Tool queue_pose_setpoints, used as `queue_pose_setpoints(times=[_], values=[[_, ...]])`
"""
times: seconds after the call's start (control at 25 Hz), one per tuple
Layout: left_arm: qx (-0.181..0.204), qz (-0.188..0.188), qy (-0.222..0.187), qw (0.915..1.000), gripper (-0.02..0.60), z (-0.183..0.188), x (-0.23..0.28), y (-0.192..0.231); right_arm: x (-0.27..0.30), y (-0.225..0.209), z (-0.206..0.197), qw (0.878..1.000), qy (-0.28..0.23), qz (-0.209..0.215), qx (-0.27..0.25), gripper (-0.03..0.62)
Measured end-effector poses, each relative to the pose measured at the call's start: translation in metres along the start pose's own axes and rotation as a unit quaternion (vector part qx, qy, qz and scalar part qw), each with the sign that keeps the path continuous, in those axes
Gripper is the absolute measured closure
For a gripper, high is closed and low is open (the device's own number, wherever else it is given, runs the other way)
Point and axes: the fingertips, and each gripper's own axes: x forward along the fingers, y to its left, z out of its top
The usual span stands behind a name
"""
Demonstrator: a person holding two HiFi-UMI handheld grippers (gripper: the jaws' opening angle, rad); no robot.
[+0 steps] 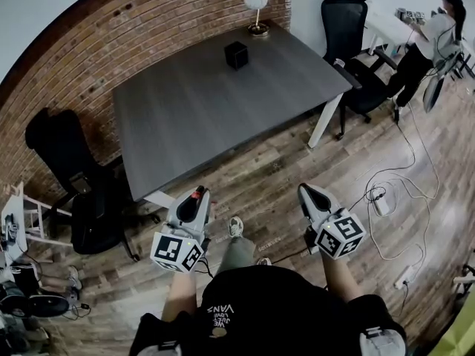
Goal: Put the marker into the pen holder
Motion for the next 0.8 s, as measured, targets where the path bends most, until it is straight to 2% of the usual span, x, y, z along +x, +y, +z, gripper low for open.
queue_pose_setpoints(times=[0.24,0.56,0.8], values=[[-0.005,-0.023,0.001,0.9997,0.480,-0.004,0.045,0.035,0.041,-0.015,0.009,1.000,-0.001,-0.019,-0.003,0.594],[-0.010,-0.057,0.003,0.9983,0.480,0.010,0.117,0.092,0.111,-0.039,0.036,0.999,-0.010,-0.051,0.007,0.593],[-0.013,-0.068,0.004,0.9976,0.480,0.016,0.156,0.140,0.162,-0.049,0.046,0.998,-0.015,-0.066,0.012,0.594]])
